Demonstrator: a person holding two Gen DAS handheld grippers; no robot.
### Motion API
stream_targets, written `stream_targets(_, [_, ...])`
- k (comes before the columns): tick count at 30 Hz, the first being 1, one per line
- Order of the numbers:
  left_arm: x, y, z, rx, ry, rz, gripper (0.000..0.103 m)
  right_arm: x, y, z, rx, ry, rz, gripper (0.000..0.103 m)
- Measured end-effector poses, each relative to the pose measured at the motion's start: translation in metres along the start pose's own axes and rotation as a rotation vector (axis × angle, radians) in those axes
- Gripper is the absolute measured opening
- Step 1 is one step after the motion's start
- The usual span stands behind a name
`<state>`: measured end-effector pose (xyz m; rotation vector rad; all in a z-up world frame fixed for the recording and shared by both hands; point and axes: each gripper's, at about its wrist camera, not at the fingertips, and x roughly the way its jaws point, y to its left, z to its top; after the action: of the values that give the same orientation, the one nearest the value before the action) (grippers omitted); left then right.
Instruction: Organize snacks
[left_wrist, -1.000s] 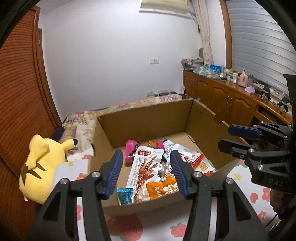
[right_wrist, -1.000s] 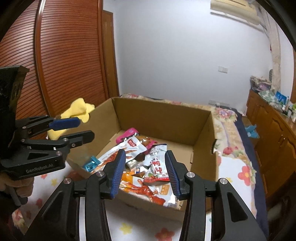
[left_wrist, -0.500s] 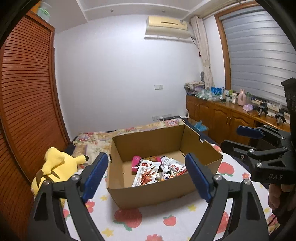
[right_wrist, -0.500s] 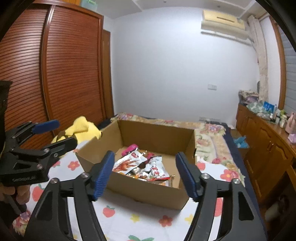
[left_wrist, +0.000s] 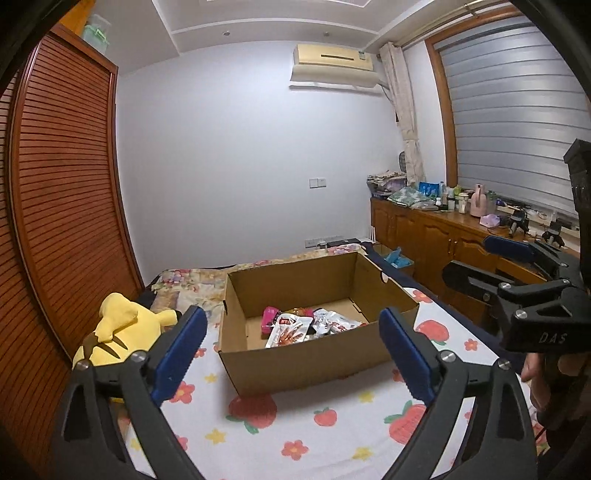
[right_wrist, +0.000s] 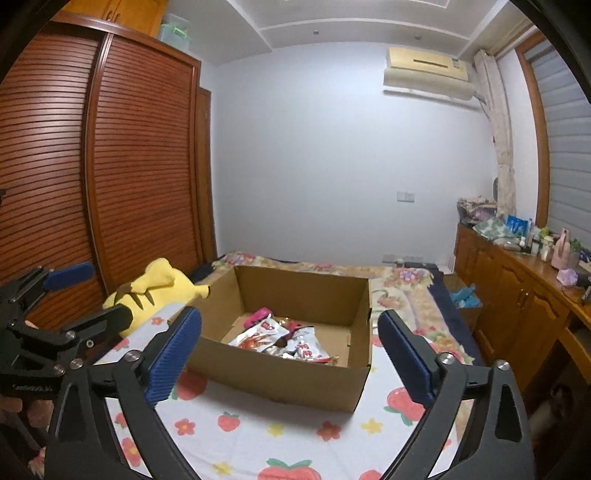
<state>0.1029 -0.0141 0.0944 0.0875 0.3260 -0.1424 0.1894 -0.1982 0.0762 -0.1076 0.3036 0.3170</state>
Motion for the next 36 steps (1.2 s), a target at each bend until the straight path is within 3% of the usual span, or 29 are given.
stream_targets(18, [-0.033, -0.001, -0.025, -0.055, 0.026, 0.018, 0.096, -0.048, 0.007, -0.019, 0.008, -0.035, -0.065, 0.103])
stream_targets(36, [-0.042, 0.003, -0.047, -0.073, 0.050, 0.013, 0.096, -0.057, 0.004, -0.042, 0.036, 0.000, -0.069, 0.103])
